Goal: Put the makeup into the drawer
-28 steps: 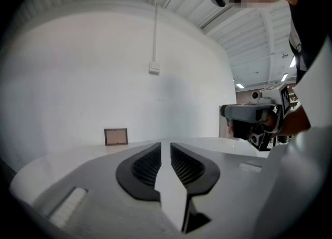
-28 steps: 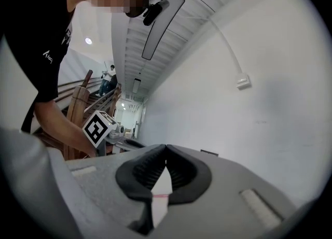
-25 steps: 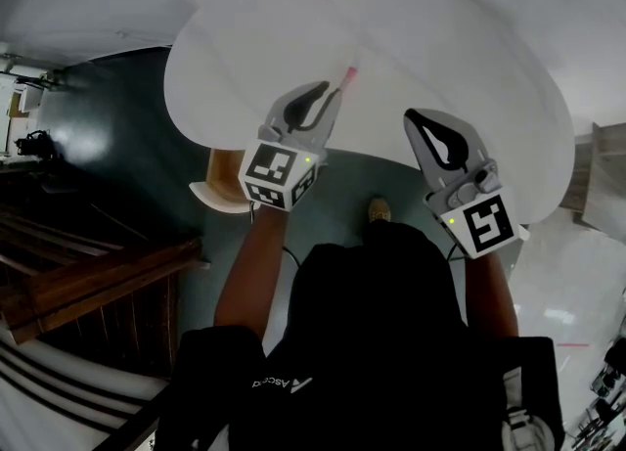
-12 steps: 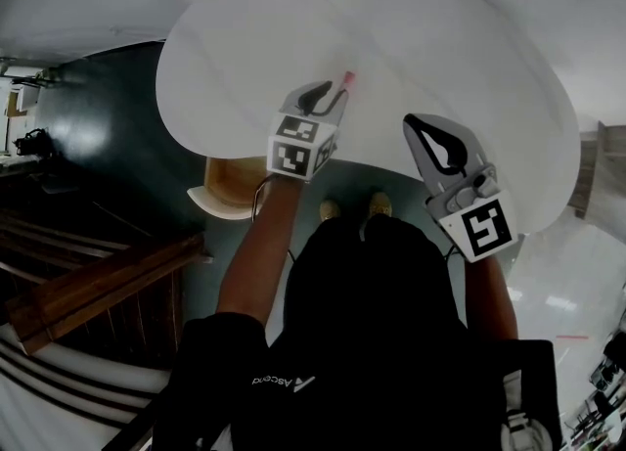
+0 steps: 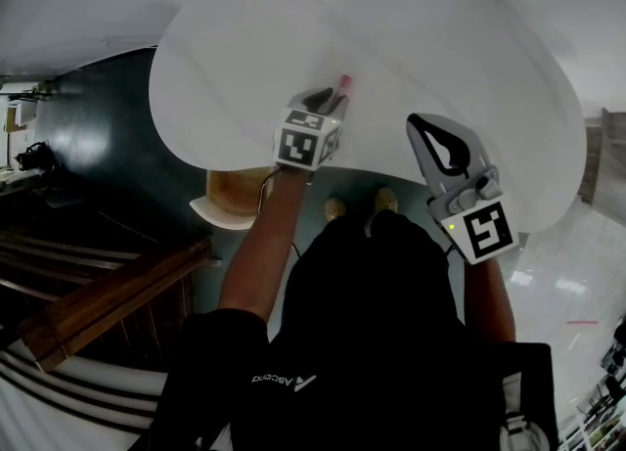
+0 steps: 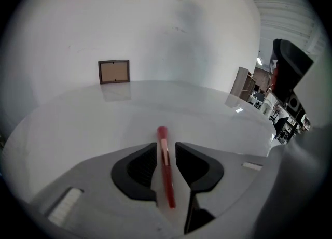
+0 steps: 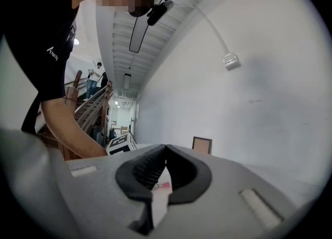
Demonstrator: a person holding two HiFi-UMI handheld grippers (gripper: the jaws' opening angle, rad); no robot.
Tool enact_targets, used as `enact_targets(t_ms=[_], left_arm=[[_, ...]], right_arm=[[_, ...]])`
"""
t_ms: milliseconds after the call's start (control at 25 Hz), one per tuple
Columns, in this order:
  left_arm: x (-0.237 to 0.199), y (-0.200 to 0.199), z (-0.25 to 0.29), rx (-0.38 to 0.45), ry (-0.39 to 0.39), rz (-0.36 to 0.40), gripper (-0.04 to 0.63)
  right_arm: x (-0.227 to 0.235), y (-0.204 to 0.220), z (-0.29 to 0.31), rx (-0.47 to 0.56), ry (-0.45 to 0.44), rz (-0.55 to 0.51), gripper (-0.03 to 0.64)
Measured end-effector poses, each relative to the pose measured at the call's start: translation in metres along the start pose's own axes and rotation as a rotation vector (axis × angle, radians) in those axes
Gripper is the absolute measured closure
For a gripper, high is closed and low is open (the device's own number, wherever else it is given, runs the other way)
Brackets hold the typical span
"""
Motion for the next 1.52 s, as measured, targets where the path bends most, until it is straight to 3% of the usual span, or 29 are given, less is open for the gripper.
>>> enact_targets(t_ms=[320, 680, 880, 1080, 1320, 1520], left_arm=[[-0.007, 0.001, 0.006, -0.018, -0.020, 0.000, 0.538], [-0.006, 0.000, 0.000, 0.021, -0.039, 0.012, 0.541], [-0.014, -0.007, -0.031, 0.142, -0.058, -0.012, 0.541], [-0.027, -0.012, -0.080, 0.258, -0.076, -0.086, 0.541], [-0.037, -0.018, -0.149, 0.464, -0.112, -0.180, 0.541], [-0.047, -0.013, -0.213, 0.578, -0.166, -0.220, 0.541]], right_arm=[[0.008, 0.007, 0.004, -0.007, 0.008, 0.016, 0.614], [0.008, 0.006, 0.007, -0.007, 0.000, 0.019, 0.614], [-0.004, 0.003, 0.011, 0.000, -0.020, 0.019, 0.614], [-0.022, -0.009, 0.023, 0.017, -0.059, 0.010, 0.614], [-0.050, -0.018, 0.035, 0.039, -0.128, 0.017, 0.614], [-0.078, -0.032, 0.054, 0.053, -0.204, 0.004, 0.614]])
Point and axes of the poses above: the fingertips, and each gripper's own axes: z forward along the fingers, x to its right, y out of its underside, the point moved 3 cm from there along -z, backward along the fingers, and after that the axes turned 9 degrees about -y, right-handed, at the moved point
